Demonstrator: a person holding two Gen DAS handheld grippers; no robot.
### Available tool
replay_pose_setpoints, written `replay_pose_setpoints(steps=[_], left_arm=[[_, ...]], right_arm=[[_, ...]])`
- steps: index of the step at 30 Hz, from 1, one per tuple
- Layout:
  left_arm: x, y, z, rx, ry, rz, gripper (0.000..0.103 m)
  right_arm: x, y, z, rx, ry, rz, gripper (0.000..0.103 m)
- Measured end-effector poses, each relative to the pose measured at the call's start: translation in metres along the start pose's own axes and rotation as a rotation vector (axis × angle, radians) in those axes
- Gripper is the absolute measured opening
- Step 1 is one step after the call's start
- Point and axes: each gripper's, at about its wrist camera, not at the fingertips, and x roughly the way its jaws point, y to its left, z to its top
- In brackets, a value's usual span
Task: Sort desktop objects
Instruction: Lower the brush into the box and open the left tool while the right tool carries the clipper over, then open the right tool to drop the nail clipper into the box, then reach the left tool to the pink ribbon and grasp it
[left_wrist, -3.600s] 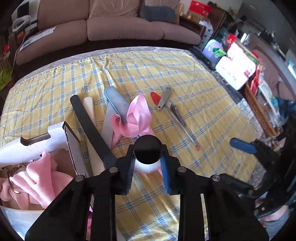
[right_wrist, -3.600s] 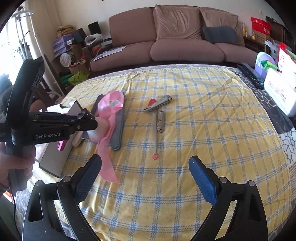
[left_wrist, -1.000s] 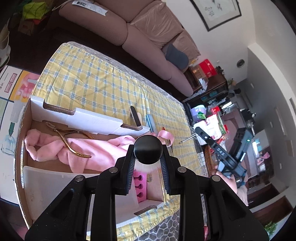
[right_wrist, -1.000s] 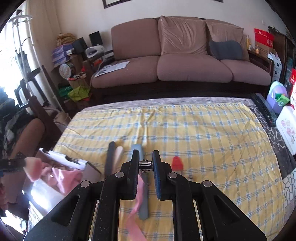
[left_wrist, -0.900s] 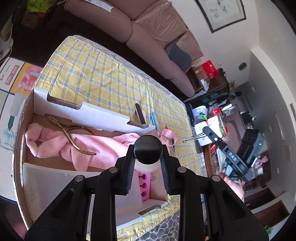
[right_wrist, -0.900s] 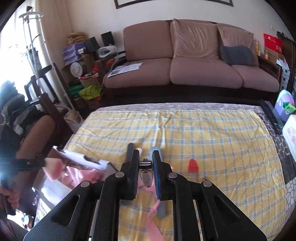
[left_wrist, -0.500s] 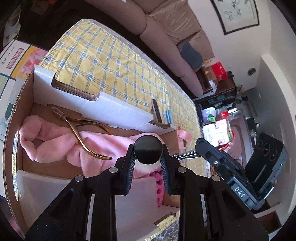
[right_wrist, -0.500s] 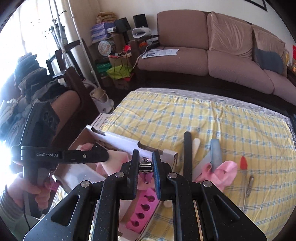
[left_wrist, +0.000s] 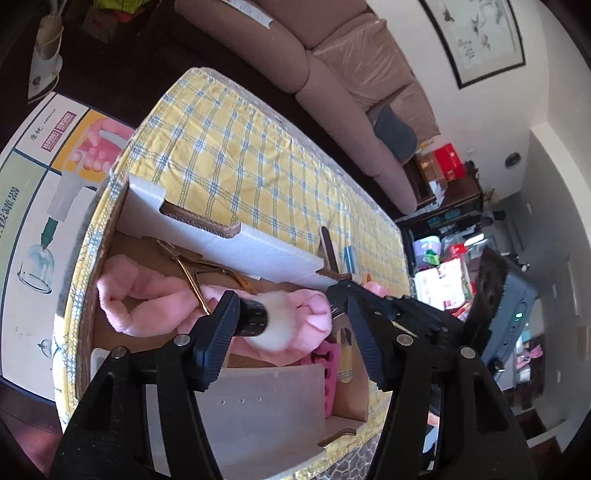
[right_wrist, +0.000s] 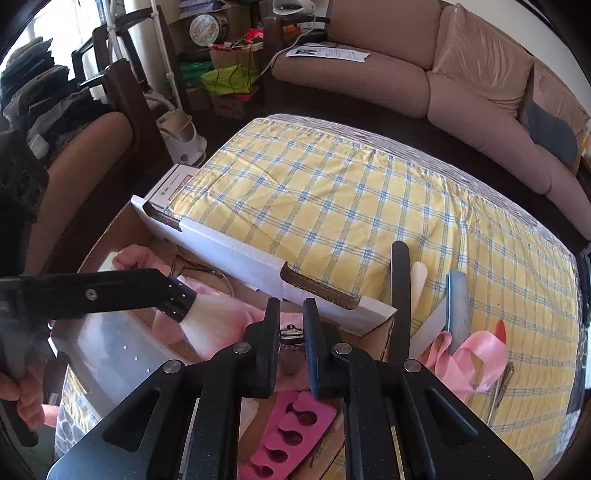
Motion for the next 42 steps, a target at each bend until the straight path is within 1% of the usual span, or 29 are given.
replay_pose_setpoints(steps=[2,4,6,8,10,14,17,19,21,22,24,25,27,28,29,30,32,36,39,42], left_arm=[[-0.013,0.001,0.005,-0.003,-0.032,-0.009,0.061],[-0.021,0.002,0.009,0.003,-0.047,-0.010,0.061],[-0.022,0.005,0.011,0.003,-0.040,-0.011,0.062],[-0.015,0.009,0.010,-0.004,-0.019,-0.020,0.063],[-0.005,0.012,0.009,-0.011,0.013,-0.023,0.063],[0.015,0.013,0.001,-0.002,0.064,-0.008,0.063],[0.028,0.010,-0.004,0.013,0.086,0.005,0.063],[0.035,0.004,-0.006,0.030,0.096,0.006,0.063],[0.041,-0.002,-0.010,0.032,0.114,-0.016,0.063],[0.043,-0.004,-0.011,0.037,0.120,-0.015,0.063],[0.042,-0.009,-0.016,0.052,0.111,0.011,0.063],[0.040,-0.013,-0.018,0.072,0.105,0.031,0.065],[0.035,-0.026,-0.023,0.139,0.093,0.083,0.075],[0.031,-0.033,-0.025,0.174,0.084,0.110,0.083],[0.026,-0.041,-0.028,0.210,0.070,0.137,0.087],[0.022,-0.048,-0.031,0.245,0.056,0.162,0.088],[0.014,-0.062,-0.038,0.298,0.035,0.200,0.091],[0.003,-0.088,-0.053,0.382,0.000,0.257,0.091],[-0.004,-0.100,-0.063,0.433,-0.020,0.300,0.092],[-0.004,-0.104,-0.074,0.465,-0.020,0.339,0.096]], right_arm=[[0.007,0.008,0.005,-0.024,0.042,0.017,0.012],[0.013,0.017,0.007,-0.063,0.051,-0.047,0.016],[0.014,0.020,0.008,-0.065,0.049,-0.065,0.021],[0.008,0.021,0.008,-0.057,0.026,-0.075,0.025],[0.000,0.020,0.006,-0.065,0.002,-0.100,0.026],[-0.019,0.007,0.003,-0.005,-0.037,-0.074,0.027],[-0.035,-0.007,-0.005,0.041,-0.063,-0.067,0.037],[-0.043,-0.015,-0.012,0.059,-0.071,-0.065,0.038],[-0.048,-0.023,-0.020,0.073,-0.074,-0.071,0.038],[-0.050,-0.028,-0.024,0.082,-0.072,-0.070,0.038],[-0.053,-0.036,-0.032,0.101,-0.068,-0.076,0.038],[-0.055,-0.041,-0.036,0.110,-0.069,-0.075,0.038],[-0.060,-0.049,-0.043,0.131,-0.082,-0.071,0.039],[-0.063,-0.052,-0.046,0.139,-0.090,-0.067,0.040],[-0.066,-0.052,-0.050,0.144,-0.099,-0.063,0.042],[-0.068,-0.053,-0.053,0.148,-0.106,-0.061,0.046],[-0.070,-0.052,-0.058,0.149,-0.116,-0.055,0.047],[-0.070,-0.050,-0.068,0.156,-0.100,-0.053,0.047],[-0.073,-0.048,-0.076,0.170,-0.104,-0.050,0.047],[-0.076,-0.047,-0.084,0.190,-0.106,-0.042,0.048]])
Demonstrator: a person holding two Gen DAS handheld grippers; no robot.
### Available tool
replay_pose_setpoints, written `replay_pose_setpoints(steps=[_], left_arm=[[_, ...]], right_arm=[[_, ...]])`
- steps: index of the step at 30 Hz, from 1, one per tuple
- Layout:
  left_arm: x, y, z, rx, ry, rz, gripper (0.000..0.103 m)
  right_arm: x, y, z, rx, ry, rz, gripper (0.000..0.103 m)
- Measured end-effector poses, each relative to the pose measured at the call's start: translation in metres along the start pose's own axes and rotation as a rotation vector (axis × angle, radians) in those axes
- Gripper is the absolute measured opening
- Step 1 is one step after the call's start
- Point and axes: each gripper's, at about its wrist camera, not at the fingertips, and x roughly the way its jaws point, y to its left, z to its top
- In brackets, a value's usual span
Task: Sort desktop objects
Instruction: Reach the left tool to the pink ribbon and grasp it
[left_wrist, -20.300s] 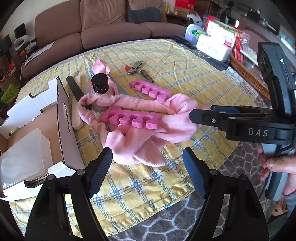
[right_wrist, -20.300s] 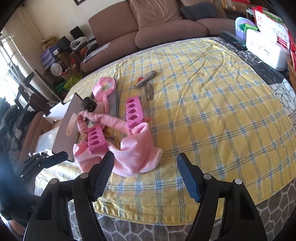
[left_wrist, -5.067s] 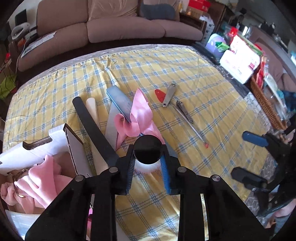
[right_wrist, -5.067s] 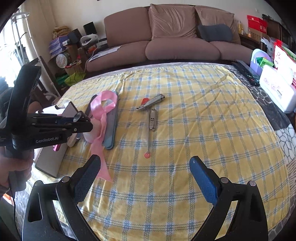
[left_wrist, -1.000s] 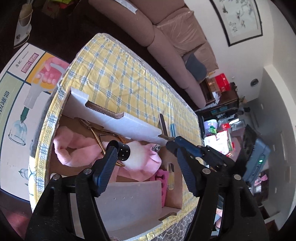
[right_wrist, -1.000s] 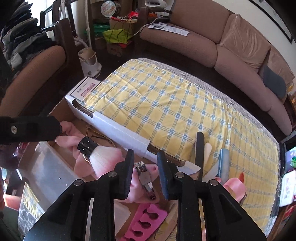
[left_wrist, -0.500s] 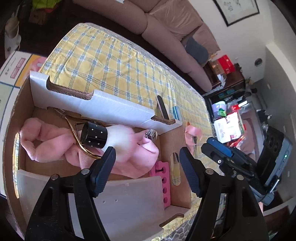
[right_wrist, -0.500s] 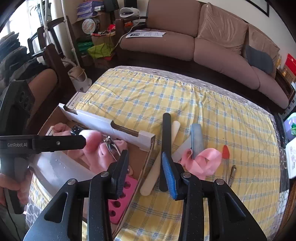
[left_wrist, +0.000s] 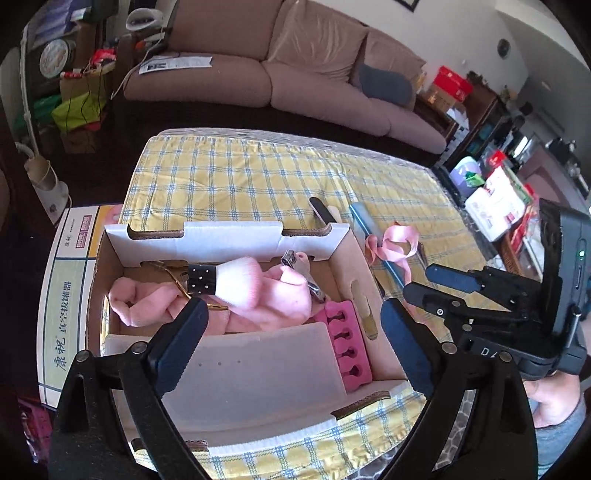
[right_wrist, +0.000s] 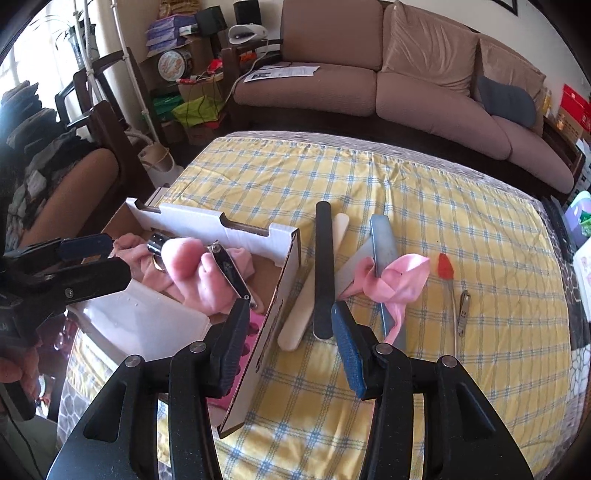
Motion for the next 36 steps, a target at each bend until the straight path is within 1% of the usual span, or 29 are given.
replay_pose_setpoints(steps=[1,2,3,5,7,9,11,14,18,21,25,29,31,33,34,36], left_arm=[[-0.001,0.000,-0.003,0.004,0.002,0.004,0.100],[-0.002,-0.001,-0.006,0.009,0.003,0.011,0.102],[-0.003,-0.002,-0.008,0.015,0.005,0.019,0.103],[-0.005,-0.005,-0.012,0.025,0.007,0.036,0.103],[-0.006,-0.006,-0.016,0.027,0.008,0.042,0.103],[-0.008,-0.007,-0.019,0.031,0.012,0.057,0.103],[-0.009,-0.008,-0.022,0.038,0.012,0.065,0.103],[-0.011,-0.013,-0.025,0.044,0.015,0.050,0.103],[-0.009,-0.027,-0.022,0.063,0.024,0.021,0.103],[-0.003,-0.043,-0.011,0.066,0.026,-0.001,0.103],[0.010,-0.080,0.009,0.140,0.032,-0.004,0.103],[0.033,-0.124,0.026,0.220,0.060,-0.011,0.103],[0.050,-0.147,0.032,0.274,0.077,0.004,0.103],[0.075,-0.170,0.036,0.334,0.112,0.044,0.103],[0.088,-0.178,0.037,0.354,0.132,0.063,0.101],[0.116,-0.189,0.039,0.376,0.169,0.105,0.091]], right_arm=[[-0.002,0.000,-0.002,0.004,0.000,0.002,0.048],[-0.004,-0.001,-0.006,0.008,-0.002,-0.001,0.057],[-0.006,-0.001,-0.008,0.012,-0.005,-0.002,0.071],[-0.010,-0.003,-0.015,0.026,-0.012,-0.002,0.085],[-0.014,-0.006,-0.021,0.036,-0.018,-0.013,0.090],[-0.018,-0.010,-0.028,0.052,-0.023,-0.010,0.102],[-0.024,-0.018,-0.034,0.066,-0.033,-0.012,0.103],[-0.036,-0.038,-0.044,0.103,-0.053,-0.022,0.103],[-0.044,-0.073,-0.062,0.159,-0.067,-0.051,0.103],[-0.041,-0.097,-0.077,0.188,-0.060,-0.069,0.102],[-0.037,-0.126,-0.096,0.235,-0.085,-0.063,0.102],[-0.029,-0.151,-0.108,0.271,-0.086,-0.067,0.102],[-0.025,-0.164,-0.112,0.286,-0.085,-0.069,0.102],[-0.024,-0.174,-0.115,0.300,-0.098,-0.070,0.102],[-0.023,-0.178,-0.117,0.306,-0.101,-0.069,0.102],[-0.022,-0.182,-0.119,0.313,-0.102,-0.063,0.102]])
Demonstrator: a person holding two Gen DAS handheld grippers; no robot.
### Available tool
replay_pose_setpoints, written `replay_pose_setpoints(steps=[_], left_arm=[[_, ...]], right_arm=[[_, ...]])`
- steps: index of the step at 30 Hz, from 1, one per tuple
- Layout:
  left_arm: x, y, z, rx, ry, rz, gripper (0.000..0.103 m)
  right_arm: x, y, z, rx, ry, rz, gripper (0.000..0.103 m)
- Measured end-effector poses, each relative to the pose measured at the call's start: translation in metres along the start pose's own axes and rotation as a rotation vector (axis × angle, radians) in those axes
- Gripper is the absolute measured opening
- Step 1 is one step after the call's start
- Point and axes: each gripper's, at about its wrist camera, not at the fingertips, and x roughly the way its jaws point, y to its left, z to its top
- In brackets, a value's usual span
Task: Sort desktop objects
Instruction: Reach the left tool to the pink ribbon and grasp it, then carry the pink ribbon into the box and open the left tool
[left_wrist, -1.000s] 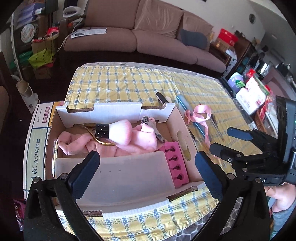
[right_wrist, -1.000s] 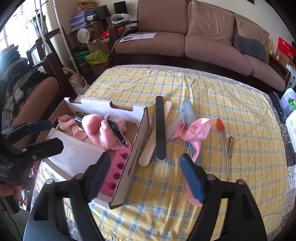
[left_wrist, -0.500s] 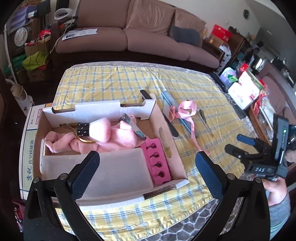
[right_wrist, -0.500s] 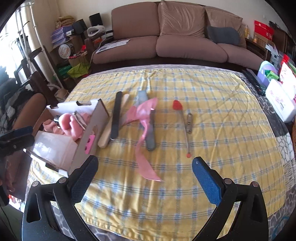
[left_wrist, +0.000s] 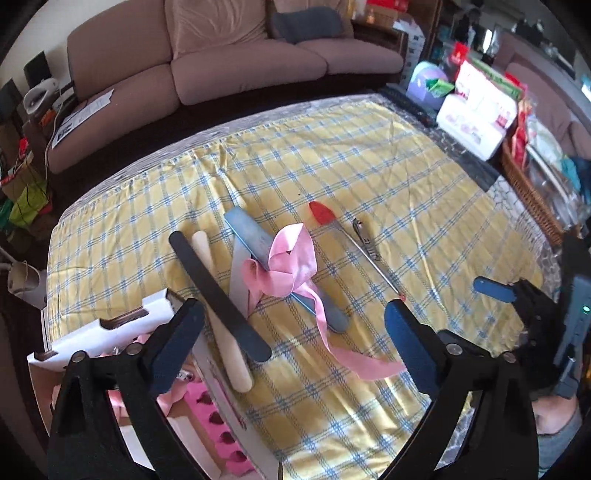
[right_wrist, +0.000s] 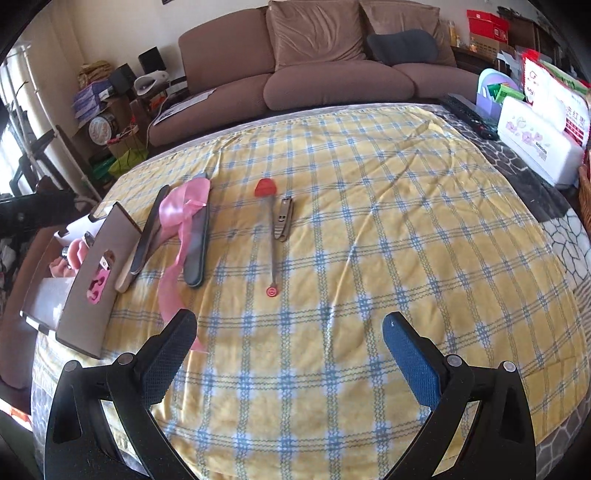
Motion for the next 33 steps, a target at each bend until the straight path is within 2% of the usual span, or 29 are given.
replay_pose_setpoints(steps=[2,6,7,9,10,12,16,18,23,27,29,33], left_arm=[[0.024,-0.008,0.010,0.027,0.032,0.055,0.076],[0.064,-0.012,0.019,0.043,0.092,0.099,0.071],[0.072,-0.012,0.020,0.046,0.108,0.105,0.062],[0.080,-0.012,0.019,0.046,0.114,0.098,0.030],[0.079,-0.010,0.019,0.038,0.110,0.078,0.001],[0.067,-0.005,0.017,0.020,0.063,0.025,0.001],[0.019,0.005,0.016,-0.010,-0.055,-0.075,0.001],[-0.013,0.015,0.017,-0.043,-0.109,-0.147,0.001],[-0.105,0.038,0.023,-0.060,-0.248,-0.220,0.001],[-0.171,0.065,0.031,-0.075,-0.330,-0.248,0.001],[-0.196,0.081,0.031,-0.077,-0.356,-0.228,0.001],[-0.212,0.117,0.019,-0.114,-0.341,-0.175,0.001]], right_arm=[[0.001,-0.001,-0.002,-0.010,0.003,0.005,0.102],[0.003,0.000,-0.004,-0.041,0.009,0.011,0.102],[0.003,-0.001,-0.004,-0.039,0.011,0.018,0.102],[0.005,-0.003,-0.004,-0.033,0.009,0.025,0.102],[0.005,-0.003,-0.004,-0.030,0.008,0.027,0.102],[0.006,-0.004,-0.003,-0.026,0.010,0.037,0.102],[0.008,0.001,-0.004,-0.039,0.014,0.047,0.102],[0.008,0.004,-0.004,-0.040,0.014,0.049,0.102],[0.002,0.013,-0.002,-0.048,0.005,0.059,0.102],[-0.003,0.024,0.000,-0.062,-0.001,0.058,0.102],[-0.006,0.030,0.002,-0.067,-0.003,0.062,0.102],[-0.016,0.051,0.006,-0.092,-0.016,0.080,0.102]])
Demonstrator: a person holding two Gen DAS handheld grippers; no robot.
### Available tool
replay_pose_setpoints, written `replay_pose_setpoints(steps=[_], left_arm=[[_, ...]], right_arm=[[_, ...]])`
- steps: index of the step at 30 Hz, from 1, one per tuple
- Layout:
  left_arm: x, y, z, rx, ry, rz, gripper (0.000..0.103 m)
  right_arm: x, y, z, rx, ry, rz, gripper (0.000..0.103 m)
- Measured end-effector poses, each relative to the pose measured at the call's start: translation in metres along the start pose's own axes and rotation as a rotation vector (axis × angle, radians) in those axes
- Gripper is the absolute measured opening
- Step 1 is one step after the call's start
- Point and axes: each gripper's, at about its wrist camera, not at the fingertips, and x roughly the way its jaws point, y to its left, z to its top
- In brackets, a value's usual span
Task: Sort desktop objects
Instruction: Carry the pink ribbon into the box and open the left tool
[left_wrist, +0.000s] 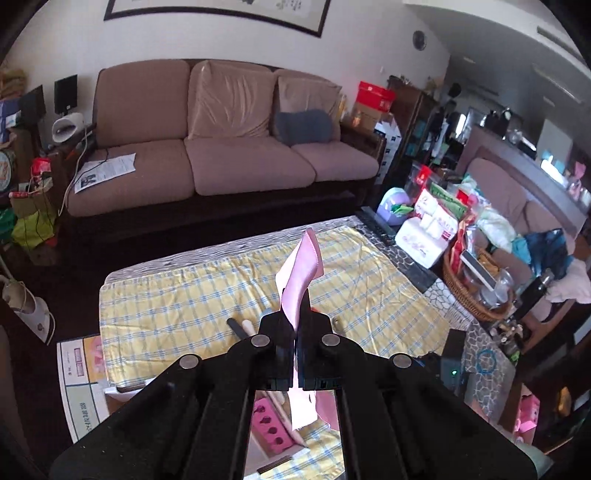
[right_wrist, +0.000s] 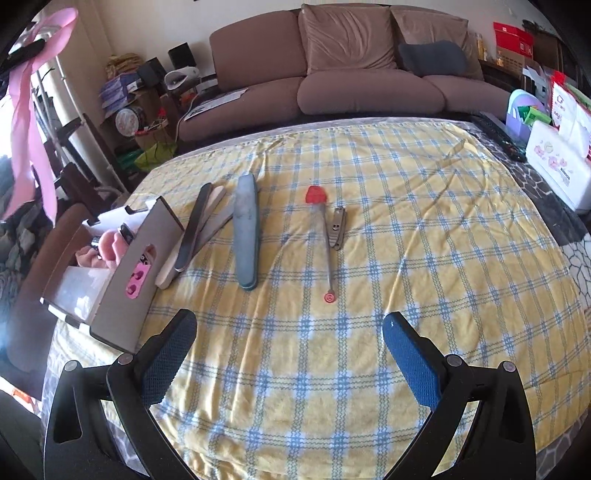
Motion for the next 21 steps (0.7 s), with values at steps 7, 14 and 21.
replay_pose_setpoints(steps=[7,14,21], left_arm=[[0.015,0.052,-0.063,-0.081,0.095,0.060,0.001],[0.039,0.118,-0.104,-0.172,0.099,0.191,0.001],[0.061,0.167,-0.146,-0.141,0.172,0.396,0.001]], right_arm=[[-0.006,0.045,0.007,-0.072,0.001,0.033,0.102],[-0.002,0.071,0.007,-0.119,0.023,0.042,0.102],[0.006,0.069,0.003,-0.115,0.046,0.034,0.102]])
